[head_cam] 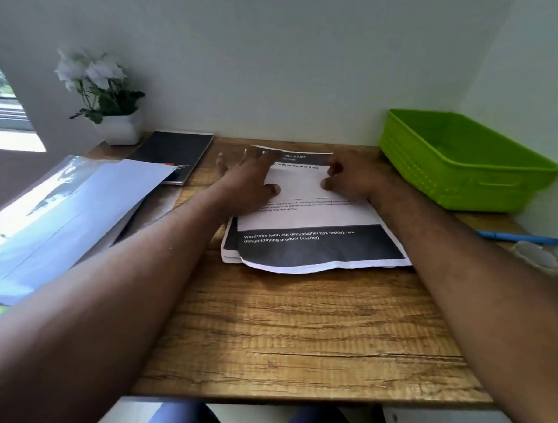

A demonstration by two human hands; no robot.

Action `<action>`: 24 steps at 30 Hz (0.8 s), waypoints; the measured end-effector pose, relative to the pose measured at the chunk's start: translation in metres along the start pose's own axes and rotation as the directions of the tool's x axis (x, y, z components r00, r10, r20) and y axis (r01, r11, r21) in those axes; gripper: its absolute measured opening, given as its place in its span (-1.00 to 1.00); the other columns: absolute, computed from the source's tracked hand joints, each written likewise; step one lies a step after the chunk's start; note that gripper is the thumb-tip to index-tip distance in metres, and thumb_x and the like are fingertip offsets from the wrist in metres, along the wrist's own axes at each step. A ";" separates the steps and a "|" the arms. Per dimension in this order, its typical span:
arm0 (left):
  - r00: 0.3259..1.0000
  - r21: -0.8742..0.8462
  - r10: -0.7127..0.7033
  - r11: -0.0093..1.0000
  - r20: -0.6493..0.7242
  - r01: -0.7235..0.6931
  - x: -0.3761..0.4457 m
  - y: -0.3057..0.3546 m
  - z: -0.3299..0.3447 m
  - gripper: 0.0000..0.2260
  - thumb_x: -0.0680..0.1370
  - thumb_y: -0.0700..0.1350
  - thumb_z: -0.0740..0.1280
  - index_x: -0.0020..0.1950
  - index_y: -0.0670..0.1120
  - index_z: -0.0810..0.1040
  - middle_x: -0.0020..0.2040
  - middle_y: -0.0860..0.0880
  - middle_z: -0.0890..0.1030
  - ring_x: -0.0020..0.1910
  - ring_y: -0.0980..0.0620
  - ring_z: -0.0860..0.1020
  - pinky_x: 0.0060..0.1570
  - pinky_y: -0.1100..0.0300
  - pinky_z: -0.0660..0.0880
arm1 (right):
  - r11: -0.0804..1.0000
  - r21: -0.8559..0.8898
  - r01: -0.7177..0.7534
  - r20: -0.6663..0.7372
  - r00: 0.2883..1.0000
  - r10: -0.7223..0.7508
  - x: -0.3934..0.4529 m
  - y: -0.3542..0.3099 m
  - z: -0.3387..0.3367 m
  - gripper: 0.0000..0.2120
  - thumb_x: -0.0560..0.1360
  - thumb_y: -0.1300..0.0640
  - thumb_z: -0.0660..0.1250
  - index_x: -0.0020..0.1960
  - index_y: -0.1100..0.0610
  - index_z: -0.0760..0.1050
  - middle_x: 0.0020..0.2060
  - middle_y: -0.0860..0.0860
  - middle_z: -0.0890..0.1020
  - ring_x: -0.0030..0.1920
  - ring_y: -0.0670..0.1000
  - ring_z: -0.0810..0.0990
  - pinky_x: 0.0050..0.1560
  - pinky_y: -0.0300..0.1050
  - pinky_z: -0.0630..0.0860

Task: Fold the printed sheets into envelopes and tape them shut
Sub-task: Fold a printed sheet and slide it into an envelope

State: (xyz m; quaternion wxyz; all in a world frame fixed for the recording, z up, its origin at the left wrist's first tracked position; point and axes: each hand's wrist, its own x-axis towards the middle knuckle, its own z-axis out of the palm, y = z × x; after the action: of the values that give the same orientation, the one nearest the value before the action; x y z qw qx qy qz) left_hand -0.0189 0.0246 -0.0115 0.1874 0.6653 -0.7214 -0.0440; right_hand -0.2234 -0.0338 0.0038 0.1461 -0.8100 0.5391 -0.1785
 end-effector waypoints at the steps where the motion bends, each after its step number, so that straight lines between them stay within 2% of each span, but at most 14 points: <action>1: 0.997 -0.022 0.038 0.999 -0.071 -0.040 -0.001 -0.001 -0.001 -0.43 0.55 -0.10 0.31 0.52 0.13 0.20 0.42 -0.08 0.33 0.45 -0.08 0.26 0.46 -0.25 -0.15 | 1.000 0.010 0.008 0.001 1.000 -0.008 -0.001 0.000 0.001 -0.69 0.45 0.11 0.43 0.18 0.05 0.53 0.13 -0.03 0.56 0.03 -0.06 0.49 -0.01 -0.24 0.35; 3: 0.965 -0.029 0.106 0.993 -0.241 -0.116 0.000 -0.001 -0.004 -0.43 0.51 -0.20 0.33 0.48 0.13 0.32 0.26 -0.07 0.45 0.31 -0.08 0.40 0.45 -0.18 -0.02 | 0.999 0.025 0.040 -0.080 0.996 -0.038 -0.001 -0.001 0.000 -0.59 0.42 0.11 0.46 0.25 0.07 0.52 0.20 -0.01 0.50 0.20 -0.01 0.47 0.08 -0.27 0.29; 4: 0.941 -0.029 0.120 0.990 -0.316 -0.136 0.000 -0.002 -0.006 -0.47 0.50 -0.22 0.33 0.44 0.11 0.39 0.19 -0.07 0.49 0.25 -0.08 0.45 0.43 -0.15 0.02 | 0.997 0.034 0.065 -0.157 0.986 -0.059 0.000 -0.002 -0.001 -0.62 0.40 0.10 0.48 0.20 0.07 0.55 0.19 0.02 0.51 0.22 0.03 0.47 0.09 -0.27 0.28; 5: 0.917 -0.035 0.124 0.988 -0.380 -0.148 0.000 -0.002 -0.007 -0.52 0.50 -0.24 0.32 0.38 0.10 0.47 0.14 -0.08 0.51 0.21 -0.08 0.48 0.42 -0.14 0.05 | 0.994 0.050 0.096 -0.246 0.966 -0.081 -0.001 -0.004 -0.002 -0.69 0.37 0.09 0.49 0.10 0.07 0.57 0.12 0.02 0.54 0.18 0.06 0.50 0.11 -0.23 0.31; 7: 0.871 -0.036 0.126 0.986 -0.474 -0.162 -0.002 -0.004 -0.009 -0.63 0.50 -0.26 0.33 0.24 0.07 0.61 0.07 -0.06 0.54 0.15 -0.07 0.51 0.39 -0.18 0.07 | 0.983 0.066 0.174 -0.398 0.908 -0.134 -0.005 -0.011 -0.005 -0.84 0.32 0.09 0.46 -0.13 -0.03 0.55 -0.09 -0.08 0.55 0.04 0.07 0.56 0.14 0.05 0.42; 9: 0.863 -0.009 0.122 0.989 -0.490 -0.145 -0.005 -0.006 -0.012 -0.71 0.51 -0.26 0.33 0.11 0.07 0.67 0.06 -0.02 0.55 0.15 -0.04 0.51 0.39 -0.19 0.03 | 0.973 0.025 0.228 -0.455 0.870 -0.192 -0.011 -0.018 -0.005 -0.83 0.31 0.11 0.42 -0.22 -0.09 0.46 -0.16 -0.15 0.54 -0.02 0.05 0.58 0.09 0.18 0.45; 10: 0.879 0.009 0.108 0.993 -0.465 -0.118 -0.006 -0.006 -0.012 -0.72 0.52 -0.25 0.32 0.09 0.08 0.67 0.08 0.00 0.56 0.17 -0.02 0.50 0.40 -0.20 0.01 | 0.971 -0.032 0.235 -0.443 0.868 -0.225 -0.016 -0.021 -0.003 -0.83 0.33 0.12 0.39 -0.22 -0.10 0.44 -0.15 -0.13 0.57 -0.01 0.05 0.58 0.11 0.18 0.45; 12: 0.928 0.047 0.070 0.997 -0.365 -0.057 -0.008 -0.004 -0.012 -0.69 0.52 -0.24 0.29 0.09 0.13 0.66 0.15 0.05 0.55 0.22 0.01 0.48 0.41 -0.22 -0.03 | 0.959 -0.211 0.190 -0.326 0.911 -0.252 -0.022 -0.024 0.000 -0.89 0.39 0.13 0.35 -0.16 -0.06 0.47 -0.06 -0.06 0.62 0.05 0.06 0.57 0.20 0.09 0.40; 14: 0.980 0.066 0.021 0.998 -0.198 -0.008 -0.010 0.000 -0.011 -0.65 0.48 -0.25 0.26 0.11 0.12 0.64 0.21 0.07 0.55 0.32 0.02 0.43 0.44 -0.24 -0.12 | 0.922 -0.345 0.177 -0.204 0.945 -0.258 -0.027 -0.022 0.004 -0.89 0.44 0.15 0.31 -0.06 -0.02 0.50 -0.08 -0.06 0.58 0.05 0.04 0.53 0.12 -0.08 0.34; 16: 0.998 0.079 -0.026 0.996 -0.056 0.030 -0.011 0.004 -0.009 -0.66 0.48 -0.20 0.25 0.17 0.09 0.62 0.28 0.05 0.54 0.37 0.00 0.39 0.46 -0.23 -0.21 | 0.942 -0.267 0.203 -0.060 0.972 -0.227 -0.026 -0.019 0.007 -0.83 0.46 0.23 0.27 0.02 0.05 0.50 -0.10 -0.06 0.51 0.01 0.01 0.50 -0.09 -0.19 0.26; 17: 0.999 0.096 -0.039 0.995 -0.019 0.041 -0.012 0.006 -0.008 -0.68 0.49 -0.16 0.24 0.18 0.09 0.61 0.30 0.03 0.54 0.38 -0.02 0.39 0.48 -0.22 -0.21 | 0.963 -0.188 0.195 0.006 0.980 -0.197 -0.025 -0.017 0.008 -0.79 0.46 0.25 0.25 0.06 0.06 0.49 -0.05 -0.04 0.53 0.04 0.01 0.51 -0.13 -0.21 0.25; 20: 0.999 0.281 -0.002 0.960 -0.037 0.012 -0.007 0.010 -0.002 -0.68 0.51 -0.03 0.20 0.23 0.06 0.58 0.42 -0.08 0.41 0.44 -0.14 0.29 0.47 -0.25 -0.06 | 0.975 -0.133 0.181 0.096 0.981 -0.169 -0.023 -0.015 0.004 -0.69 0.47 0.19 0.27 0.20 0.01 0.48 0.14 -0.04 0.56 0.14 -0.04 0.50 0.00 -0.27 0.31; 22: 0.996 0.413 0.060 0.910 -0.069 -0.026 -0.001 0.017 0.005 -0.65 0.53 -0.04 0.20 0.31 -0.01 0.51 0.47 -0.15 0.29 0.49 -0.18 0.18 0.47 -0.25 -0.01 | 0.965 -0.183 0.190 0.098 0.980 -0.174 -0.023 -0.016 0.003 -0.72 0.50 0.10 0.27 0.20 -0.02 0.51 0.11 -0.08 0.56 0.04 -0.09 0.47 -0.03 -0.28 0.28; 24: 0.995 0.396 0.087 0.917 -0.056 -0.057 0.005 0.023 0.013 -0.62 0.55 -0.06 0.20 0.37 -0.05 0.45 0.49 -0.16 0.27 0.51 -0.17 0.15 0.48 -0.20 0.01 | 0.961 -0.201 0.188 0.073 0.982 -0.177 -0.022 -0.018 0.003 -0.80 0.53 0.03 0.27 0.13 0.00 0.55 0.09 -0.05 0.59 -0.03 -0.10 0.44 -0.08 -0.25 0.26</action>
State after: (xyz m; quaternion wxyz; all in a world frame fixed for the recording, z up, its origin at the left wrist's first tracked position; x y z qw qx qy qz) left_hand -0.0449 0.0199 -0.0154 0.0775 0.6635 -0.7322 0.1330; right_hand -0.2149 -0.0069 0.0056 0.0586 -0.8716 0.4737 -0.1122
